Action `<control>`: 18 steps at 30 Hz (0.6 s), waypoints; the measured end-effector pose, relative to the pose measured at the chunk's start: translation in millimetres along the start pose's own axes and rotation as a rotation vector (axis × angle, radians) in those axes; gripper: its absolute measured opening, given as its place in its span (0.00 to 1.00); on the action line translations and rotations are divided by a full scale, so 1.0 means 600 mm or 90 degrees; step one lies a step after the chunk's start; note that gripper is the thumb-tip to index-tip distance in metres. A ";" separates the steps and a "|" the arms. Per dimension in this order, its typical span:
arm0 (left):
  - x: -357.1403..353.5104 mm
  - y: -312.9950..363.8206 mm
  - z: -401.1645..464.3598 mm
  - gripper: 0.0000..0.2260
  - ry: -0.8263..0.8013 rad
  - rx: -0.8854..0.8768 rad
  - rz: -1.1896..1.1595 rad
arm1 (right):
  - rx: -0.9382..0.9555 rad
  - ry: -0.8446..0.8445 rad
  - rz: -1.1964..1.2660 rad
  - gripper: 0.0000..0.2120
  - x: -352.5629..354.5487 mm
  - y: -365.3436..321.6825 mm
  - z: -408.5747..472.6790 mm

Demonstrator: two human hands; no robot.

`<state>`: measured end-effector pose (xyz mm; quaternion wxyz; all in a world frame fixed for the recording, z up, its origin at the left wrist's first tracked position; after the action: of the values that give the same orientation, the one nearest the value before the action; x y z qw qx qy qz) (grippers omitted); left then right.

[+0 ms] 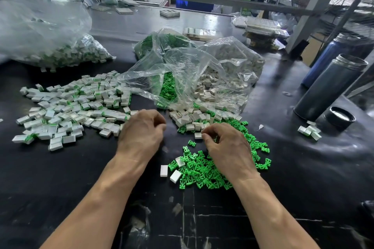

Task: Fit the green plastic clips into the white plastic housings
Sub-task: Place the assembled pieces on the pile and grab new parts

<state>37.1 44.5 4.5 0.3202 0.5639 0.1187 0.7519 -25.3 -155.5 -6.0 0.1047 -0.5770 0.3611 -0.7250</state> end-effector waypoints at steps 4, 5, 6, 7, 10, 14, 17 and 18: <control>-0.025 0.026 -0.015 0.01 -0.067 -0.053 -0.052 | 0.010 0.006 -0.077 0.09 -0.008 -0.005 0.007; -0.030 0.030 -0.017 0.01 -0.075 -0.062 -0.049 | 0.014 0.009 -0.092 0.10 -0.010 -0.006 0.008; -0.034 0.033 -0.017 0.01 -0.081 -0.070 -0.044 | 0.019 0.012 -0.105 0.10 -0.011 -0.007 0.009; -0.037 0.035 -0.018 0.01 -0.089 -0.076 -0.041 | 0.025 0.016 -0.116 0.10 -0.013 -0.008 0.010; -0.040 0.040 -0.018 0.03 -0.119 -0.082 -0.045 | 0.033 0.025 -0.153 0.10 -0.019 -0.011 0.013; -0.043 0.045 -0.022 0.04 -0.148 -0.093 -0.052 | 0.015 0.039 -0.176 0.09 -0.024 -0.013 0.016; -0.046 0.048 -0.024 0.03 -0.147 -0.098 -0.052 | 0.019 0.049 -0.171 0.08 -0.026 -0.013 0.016; -0.046 0.048 -0.024 0.04 -0.146 -0.100 -0.052 | 0.021 0.050 -0.172 0.08 -0.026 -0.013 0.016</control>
<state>18.2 7.8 -6.1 0.4047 0.6142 0.0450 0.6760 -9.8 -144.5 -12.3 0.0014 -0.5895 0.2723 -0.7605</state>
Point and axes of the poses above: each hand's wrist, its own z-axis towards the middle knuckle, its own x-axis out of the back of the hand, y = z × x, the point moved 1 cm from there along z, towards the middle knuckle, and after that the axes turned 14 degrees about -x, right-handed, at the moved point
